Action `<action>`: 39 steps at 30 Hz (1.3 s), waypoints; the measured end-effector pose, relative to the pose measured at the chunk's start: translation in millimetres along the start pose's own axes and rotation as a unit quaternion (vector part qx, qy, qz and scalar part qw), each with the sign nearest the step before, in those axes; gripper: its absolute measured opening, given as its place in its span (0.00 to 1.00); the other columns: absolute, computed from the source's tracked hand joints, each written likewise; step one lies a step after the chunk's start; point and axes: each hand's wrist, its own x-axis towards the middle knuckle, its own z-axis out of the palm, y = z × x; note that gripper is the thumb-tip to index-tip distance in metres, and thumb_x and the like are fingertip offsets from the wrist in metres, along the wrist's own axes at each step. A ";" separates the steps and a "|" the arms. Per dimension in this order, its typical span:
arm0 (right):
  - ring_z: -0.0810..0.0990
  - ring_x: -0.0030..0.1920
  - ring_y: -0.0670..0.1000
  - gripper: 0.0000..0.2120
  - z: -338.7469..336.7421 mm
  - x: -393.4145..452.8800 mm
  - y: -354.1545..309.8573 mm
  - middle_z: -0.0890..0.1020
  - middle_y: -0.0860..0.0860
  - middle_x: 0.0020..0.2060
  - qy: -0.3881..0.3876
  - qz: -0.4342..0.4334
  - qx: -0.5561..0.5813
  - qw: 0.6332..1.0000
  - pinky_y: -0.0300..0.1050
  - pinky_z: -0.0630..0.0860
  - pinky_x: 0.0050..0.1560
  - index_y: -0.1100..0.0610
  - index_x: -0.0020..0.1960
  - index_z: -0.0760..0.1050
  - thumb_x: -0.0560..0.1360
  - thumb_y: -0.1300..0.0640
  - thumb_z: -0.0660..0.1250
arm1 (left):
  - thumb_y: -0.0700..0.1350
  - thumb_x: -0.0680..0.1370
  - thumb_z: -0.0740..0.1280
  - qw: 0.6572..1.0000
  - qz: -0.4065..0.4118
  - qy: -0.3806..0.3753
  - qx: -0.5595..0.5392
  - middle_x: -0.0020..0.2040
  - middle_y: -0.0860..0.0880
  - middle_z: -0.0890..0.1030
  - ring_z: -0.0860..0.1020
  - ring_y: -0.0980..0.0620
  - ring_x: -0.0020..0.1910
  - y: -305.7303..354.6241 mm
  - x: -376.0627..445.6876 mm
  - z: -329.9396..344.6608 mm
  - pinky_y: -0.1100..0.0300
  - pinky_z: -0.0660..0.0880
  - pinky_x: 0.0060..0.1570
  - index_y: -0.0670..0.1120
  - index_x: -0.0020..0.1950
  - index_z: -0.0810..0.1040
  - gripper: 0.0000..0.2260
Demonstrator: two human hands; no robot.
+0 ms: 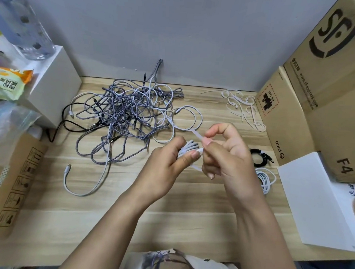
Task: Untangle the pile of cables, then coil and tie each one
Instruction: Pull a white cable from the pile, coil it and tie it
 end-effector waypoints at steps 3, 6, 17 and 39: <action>0.56 0.19 0.42 0.09 -9.0 2.2 0.2 0.62 0.43 0.17 -0.028 0.033 -0.006 0.999 0.36 0.60 0.22 0.55 0.47 0.64 0.69 0.62 0.59 | 0.60 0.72 0.64 0.999 0.002 -0.023 -0.045 0.33 0.43 0.64 0.61 0.47 0.32 4.4 -0.8 -3.0 0.56 0.60 0.31 0.41 0.41 0.64 0.22; 0.55 0.17 0.43 0.12 -14.4 2.6 0.9 0.62 0.43 0.16 -0.057 0.053 0.007 0.997 0.35 0.64 0.21 0.56 0.49 0.64 0.67 0.66 0.58 | 0.59 0.71 0.65 0.995 0.006 -0.059 -0.079 0.34 0.45 0.63 0.60 0.51 0.33 10.1 -3.7 -5.9 0.59 0.58 0.29 0.46 0.37 0.61 0.19; 0.61 0.15 0.41 0.17 -24.4 2.5 3.5 0.64 0.43 0.16 -0.130 0.112 -0.036 0.984 0.40 0.62 0.27 0.54 0.50 0.66 0.64 0.68 0.57 | 0.58 0.71 0.66 0.992 0.021 -0.121 -0.043 0.33 0.49 0.64 0.61 0.49 0.34 10.1 -7.3 -13.7 0.51 0.58 0.32 0.48 0.39 0.65 0.16; 0.74 0.32 0.52 0.09 -4.7 6.0 35.7 0.75 0.49 0.26 -0.061 -0.011 -0.454 0.889 0.49 0.73 0.37 0.45 0.47 0.66 0.75 0.55 0.66 | 0.45 0.73 0.67 0.980 -0.004 -0.094 0.177 0.28 0.55 0.67 0.66 0.58 0.29 -4.3 -3.2 -19.6 0.61 0.58 0.28 0.53 0.39 0.65 0.11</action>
